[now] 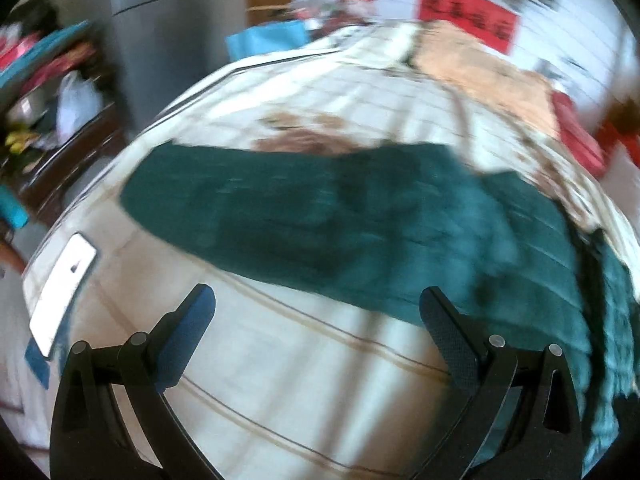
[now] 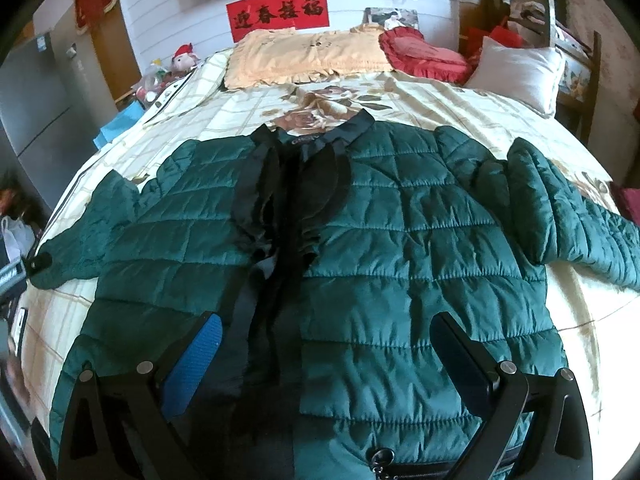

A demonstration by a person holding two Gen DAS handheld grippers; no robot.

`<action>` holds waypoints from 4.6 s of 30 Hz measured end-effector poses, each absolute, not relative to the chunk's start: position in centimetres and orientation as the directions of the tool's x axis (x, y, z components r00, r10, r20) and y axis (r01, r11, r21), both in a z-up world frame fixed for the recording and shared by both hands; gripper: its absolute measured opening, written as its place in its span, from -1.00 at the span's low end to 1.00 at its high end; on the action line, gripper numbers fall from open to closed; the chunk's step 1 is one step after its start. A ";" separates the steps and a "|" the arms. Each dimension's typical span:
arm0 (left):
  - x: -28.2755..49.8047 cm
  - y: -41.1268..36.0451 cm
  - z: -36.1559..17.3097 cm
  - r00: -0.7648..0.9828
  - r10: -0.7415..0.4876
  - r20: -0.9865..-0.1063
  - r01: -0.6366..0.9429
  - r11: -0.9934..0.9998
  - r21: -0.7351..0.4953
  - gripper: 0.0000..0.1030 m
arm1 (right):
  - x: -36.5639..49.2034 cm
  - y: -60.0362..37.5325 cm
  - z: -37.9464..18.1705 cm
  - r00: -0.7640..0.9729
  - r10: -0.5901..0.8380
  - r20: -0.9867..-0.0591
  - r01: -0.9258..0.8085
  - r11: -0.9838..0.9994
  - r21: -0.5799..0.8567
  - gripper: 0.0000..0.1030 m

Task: Fold large clothes

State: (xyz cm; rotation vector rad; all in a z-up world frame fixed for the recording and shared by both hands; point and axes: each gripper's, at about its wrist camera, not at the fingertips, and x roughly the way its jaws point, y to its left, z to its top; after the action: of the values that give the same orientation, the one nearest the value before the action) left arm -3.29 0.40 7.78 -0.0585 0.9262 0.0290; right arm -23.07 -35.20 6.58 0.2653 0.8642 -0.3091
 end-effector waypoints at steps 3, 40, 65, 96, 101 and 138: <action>-0.8 4.1 6.6 0.590 0.086 -0.803 -0.149 0.989 -0.003 0.99 | -22.9 -34.9 6.5 0.608 -0.153 -0.779 0.363 0.926 0.101 1.00; 5.2 12.7 5.4 0.666 0.035 -0.745 -0.267 0.944 -0.194 -0.66 | -22.1 -34.1 6.6 0.583 -0.158 -0.797 0.346 0.936 0.068 1.00; -7.2 -11.9 17.8 0.690 -0.395 -0.607 0.365 0.914 -0.179 -0.67 | -26.1 -36.8 9.0 0.634 -0.177 -0.753 0.385 0.917 0.108 1.00; -13.3 -30.7 8.1 0.261 -0.597 -0.759 0.657 0.686 -0.314 -0.37 | -28.9 -43.7 6.7 0.609 -0.155 -0.778 0.476 0.856 0.203 1.00; -13.4 -28.9 9.6 0.250 -0.636 -0.730 0.651 0.669 -0.359 0.11 | -28.6 -43.6 6.8 0.612 -0.155 -0.776 0.476 0.856 0.204 1.00; -7.5 -12.0 9.3 0.596 -0.247 -0.764 0.359 0.933 -0.022 0.11 | -18.2 -40.9 4.8 0.593 -0.079 -0.801 0.389 0.900 0.199 -0.21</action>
State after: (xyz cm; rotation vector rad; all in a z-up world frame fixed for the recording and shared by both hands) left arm -7.48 -11.99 9.34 0.1396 0.8642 -0.3527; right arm -18.23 -40.89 4.83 0.3748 0.8992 -0.2794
